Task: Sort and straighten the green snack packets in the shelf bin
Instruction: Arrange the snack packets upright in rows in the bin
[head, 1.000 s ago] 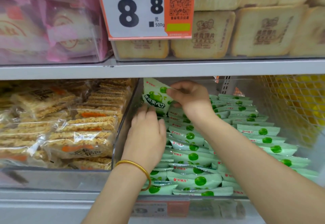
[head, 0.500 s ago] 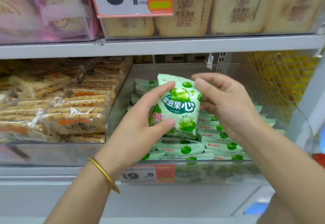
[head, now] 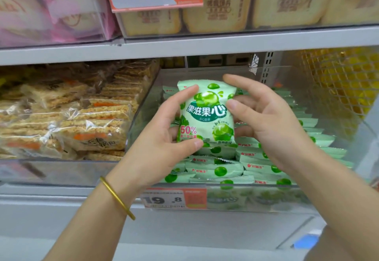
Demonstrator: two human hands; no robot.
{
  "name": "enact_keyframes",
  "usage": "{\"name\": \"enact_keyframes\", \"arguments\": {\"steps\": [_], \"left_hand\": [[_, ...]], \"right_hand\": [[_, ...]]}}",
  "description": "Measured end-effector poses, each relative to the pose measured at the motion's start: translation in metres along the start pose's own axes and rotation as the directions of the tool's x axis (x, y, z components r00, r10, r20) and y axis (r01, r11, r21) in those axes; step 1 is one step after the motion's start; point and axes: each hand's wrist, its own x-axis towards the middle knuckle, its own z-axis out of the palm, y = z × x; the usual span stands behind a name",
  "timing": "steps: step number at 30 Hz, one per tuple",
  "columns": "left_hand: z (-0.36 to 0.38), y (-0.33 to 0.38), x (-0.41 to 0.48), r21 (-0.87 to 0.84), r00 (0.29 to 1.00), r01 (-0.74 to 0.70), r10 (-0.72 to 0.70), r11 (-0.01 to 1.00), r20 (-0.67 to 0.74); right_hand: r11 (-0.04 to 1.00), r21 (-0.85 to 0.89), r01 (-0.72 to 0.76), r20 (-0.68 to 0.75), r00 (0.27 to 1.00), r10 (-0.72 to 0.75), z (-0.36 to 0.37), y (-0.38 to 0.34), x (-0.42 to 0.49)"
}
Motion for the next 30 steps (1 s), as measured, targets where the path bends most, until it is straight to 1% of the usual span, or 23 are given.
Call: {"name": "enact_keyframes", "arguments": {"steps": [7,9,10,11,12,13,14,15,16,18,19,22,25,26,27,29,30], "left_hand": [[0.001,0.000,-0.001,0.050,1.000,-0.008,0.010,0.999,-0.022],[0.001,-0.002,-0.001,0.135,0.999,-0.016,0.021,0.991,-0.041],[0.002,-0.004,-0.001,0.212,0.997,-0.030,0.045,0.977,-0.067],[0.002,-0.006,-0.002,0.326,0.989,-0.044,0.086,0.944,-0.117],[0.003,-0.009,-0.002,0.470,0.973,-0.047,0.148,0.881,-0.180],[0.004,-0.011,-0.003,0.615,0.947,-0.042,0.228,0.787,-0.226],[0.005,-0.011,-0.003,0.717,0.922,-0.032,0.297,0.696,-0.247],[0.007,-0.010,-0.003,0.767,0.912,-0.018,0.325,0.642,-0.250],[0.009,-0.009,-0.003,0.777,0.917,0.000,0.310,0.629,-0.251],[0.012,-0.007,-0.004,0.739,0.941,0.038,0.225,0.673,-0.253],[0.014,-0.008,-0.004,0.739,0.946,0.045,0.209,0.672,-0.248],[0.014,-0.011,-0.005,0.778,0.937,0.030,0.253,0.628,-0.240],[0.012,-0.009,-0.005,0.711,0.928,0.015,0.255,0.703,-0.271],[0.012,-0.006,-0.005,0.680,0.925,0.009,0.252,0.733,-0.284],[0.012,-0.004,-0.005,0.647,0.922,0.005,0.246,0.763,-0.297],[0.012,0.000,-0.007,0.569,0.922,-0.005,0.225,0.822,-0.316],[0.012,0.002,-0.008,0.527,0.926,-0.009,0.206,0.850,-0.317]], "right_hand": [[1.000,0.022,-0.023,0.024,0.999,0.022,0.001,0.002,0.001],[1.000,0.025,-0.018,0.017,1.000,0.018,0.003,0.002,0.000],[1.000,0.022,-0.010,0.000,1.000,0.010,0.004,0.002,0.001],[1.000,0.017,-0.002,-0.022,1.000,0.002,0.004,0.002,0.001],[1.000,0.013,0.004,-0.042,0.999,-0.004,0.004,0.003,0.002],[1.000,0.017,0.005,-0.053,0.999,-0.004,0.005,0.003,0.002],[1.000,0.030,0.003,-0.054,0.999,-0.002,0.006,0.003,0.002],[0.999,0.049,0.002,-0.048,0.999,0.000,0.007,0.003,0.002],[0.997,0.071,0.004,-0.035,0.999,-0.001,0.009,0.003,0.002],[0.994,0.110,0.014,-0.008,1.000,-0.013,0.012,0.003,0.001],[0.993,0.117,0.024,0.001,1.000,-0.024,0.012,0.004,0.001],[0.992,0.119,0.046,0.055,0.997,-0.053,0.011,0.005,0.002],[0.985,0.170,0.036,0.095,0.994,-0.052,0.009,0.004,0.003],[0.989,0.139,0.047,0.071,0.996,-0.057,0.009,0.004,0.003],[0.996,0.041,0.078,0.025,0.997,-0.079,0.007,0.004,0.004],[0.964,-0.221,0.145,-0.048,0.986,-0.159,0.005,0.006,0.004],[0.948,-0.276,0.158,-0.059,0.982,-0.181,0.005,0.006,0.005]]}}
